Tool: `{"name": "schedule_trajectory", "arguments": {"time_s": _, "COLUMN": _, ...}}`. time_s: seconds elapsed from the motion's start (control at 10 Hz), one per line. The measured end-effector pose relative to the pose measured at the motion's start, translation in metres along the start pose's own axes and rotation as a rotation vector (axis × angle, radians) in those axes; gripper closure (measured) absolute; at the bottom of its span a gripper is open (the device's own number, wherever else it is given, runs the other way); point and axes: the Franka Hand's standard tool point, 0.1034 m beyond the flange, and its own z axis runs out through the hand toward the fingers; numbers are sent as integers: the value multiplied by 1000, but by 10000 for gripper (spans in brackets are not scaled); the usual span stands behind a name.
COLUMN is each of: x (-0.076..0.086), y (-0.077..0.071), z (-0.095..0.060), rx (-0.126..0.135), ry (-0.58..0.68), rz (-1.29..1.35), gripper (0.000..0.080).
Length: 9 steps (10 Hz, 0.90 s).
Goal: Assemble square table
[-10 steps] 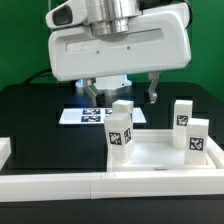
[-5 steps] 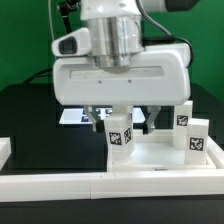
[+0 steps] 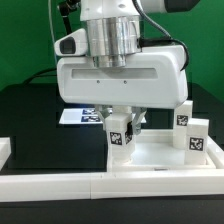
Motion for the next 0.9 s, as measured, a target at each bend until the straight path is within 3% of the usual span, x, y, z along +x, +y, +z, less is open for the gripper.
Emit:
{"name": "schedule_trajectory", "arguments": {"time_s": 0.3, "x": 1, "y": -2, "z": 1, "rx": 6, "ry": 10, "rz": 282, "gripper": 511}}
{"name": "schedule_trajectory", "arguments": {"time_s": 0.4, "x": 4, "y": -9, "z": 1, "rx": 24, "ry": 49, "rz": 431, "gripper": 511}}
{"name": "schedule_trajectory", "arguments": {"time_s": 0.6, "x": 3, "y": -12, "z": 2, "rx": 73, "ry": 40, "rz": 744, "gripper": 511}}
{"name": "schedule_trajectory", "arguments": {"time_s": 0.8, "x": 6, "y": -11, "z": 3, "rx": 161, "ry": -2, "rz": 1057, "gripper": 511}}
{"name": "schedule_trajectory", "arguments": {"time_s": 0.9, "x": 7, "y": -10, "z": 3, "rx": 174, "ry": -17, "rz": 1125, "gripper": 511}}
